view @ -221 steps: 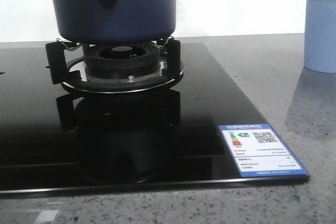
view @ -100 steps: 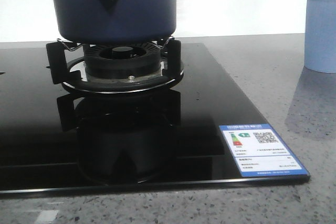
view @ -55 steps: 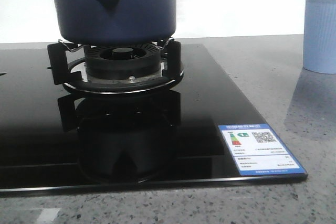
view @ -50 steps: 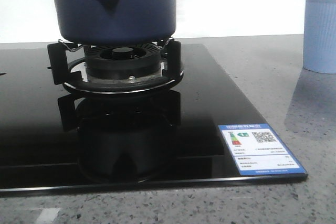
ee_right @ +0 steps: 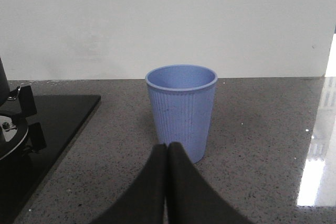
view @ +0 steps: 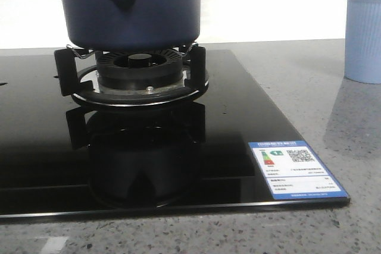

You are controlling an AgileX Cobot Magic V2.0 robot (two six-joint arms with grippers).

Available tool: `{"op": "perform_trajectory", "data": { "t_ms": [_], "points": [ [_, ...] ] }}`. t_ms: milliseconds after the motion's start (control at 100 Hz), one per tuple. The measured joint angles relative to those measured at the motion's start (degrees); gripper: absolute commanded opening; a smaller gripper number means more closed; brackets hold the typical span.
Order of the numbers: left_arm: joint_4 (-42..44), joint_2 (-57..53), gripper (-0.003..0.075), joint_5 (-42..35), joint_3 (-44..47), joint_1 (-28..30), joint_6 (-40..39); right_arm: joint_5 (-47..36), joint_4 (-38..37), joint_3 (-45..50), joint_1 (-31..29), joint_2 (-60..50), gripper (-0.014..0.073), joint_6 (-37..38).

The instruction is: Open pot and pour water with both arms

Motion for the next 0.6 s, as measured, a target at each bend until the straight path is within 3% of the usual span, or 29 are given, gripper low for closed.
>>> {"op": "perform_trajectory", "data": {
  "t_ms": [600],
  "points": [
    [-0.6, -0.3, -0.0020, -0.3, 0.3, 0.0, 0.0, 0.0, -0.1, 0.0, 0.0, 0.0, -0.0059, 0.0]
  ]
}}
